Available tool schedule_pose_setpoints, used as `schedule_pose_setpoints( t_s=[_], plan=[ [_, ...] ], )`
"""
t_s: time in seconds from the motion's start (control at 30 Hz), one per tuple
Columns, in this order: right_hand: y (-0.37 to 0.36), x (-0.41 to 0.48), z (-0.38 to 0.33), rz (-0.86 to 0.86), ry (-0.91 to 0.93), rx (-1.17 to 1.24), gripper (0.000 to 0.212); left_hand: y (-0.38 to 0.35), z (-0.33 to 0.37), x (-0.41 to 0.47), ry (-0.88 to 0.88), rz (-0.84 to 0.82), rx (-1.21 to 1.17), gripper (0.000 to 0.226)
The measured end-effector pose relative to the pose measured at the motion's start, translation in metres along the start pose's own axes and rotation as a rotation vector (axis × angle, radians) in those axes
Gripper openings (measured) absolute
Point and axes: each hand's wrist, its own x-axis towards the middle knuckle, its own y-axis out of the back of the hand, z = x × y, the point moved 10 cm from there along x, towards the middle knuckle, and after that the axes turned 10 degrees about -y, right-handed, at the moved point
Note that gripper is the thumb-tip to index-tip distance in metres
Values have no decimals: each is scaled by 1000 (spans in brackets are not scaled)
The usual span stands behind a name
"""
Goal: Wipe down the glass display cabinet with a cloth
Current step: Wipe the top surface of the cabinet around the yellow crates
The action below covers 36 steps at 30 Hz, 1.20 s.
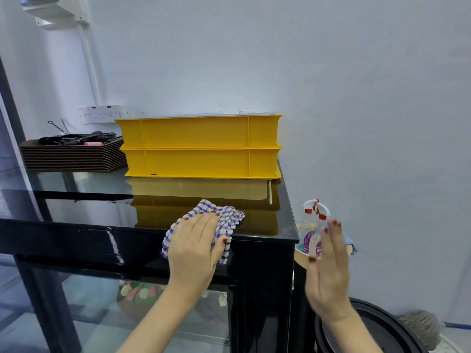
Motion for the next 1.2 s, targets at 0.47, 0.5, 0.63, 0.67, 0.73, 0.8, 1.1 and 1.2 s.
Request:
schedule_pose_setpoints(
  t_s=[0.47,0.5,0.63,0.67,0.73,0.8,1.1,1.2],
  plan=[
    [-179,64,40,-1339,-212,-196,46,-23,10,32,-62,-460,-105,82],
    [-178,65,40,-1334,-211,-192,46,-27,12,32,-74,-482,-71,86],
    [-177,64,39,-1341,-188,-191,46,-8,17,22,-183,-247,-25,59],
    [-178,63,39,-1342,-180,-193,46,0,12,14,-179,-141,-34,52],
    [-179,63,39,-1340,-165,-198,46,16,2,-4,-117,34,-4,42],
    [-180,63,39,-1336,-152,-213,46,17,7,-19,-64,130,40,46],
    [-176,62,37,-1348,-132,-226,47,-66,113,-28,-77,36,213,76],
    [-175,63,36,-1345,-140,-224,47,-62,102,-38,-137,48,214,72]
  ],
)
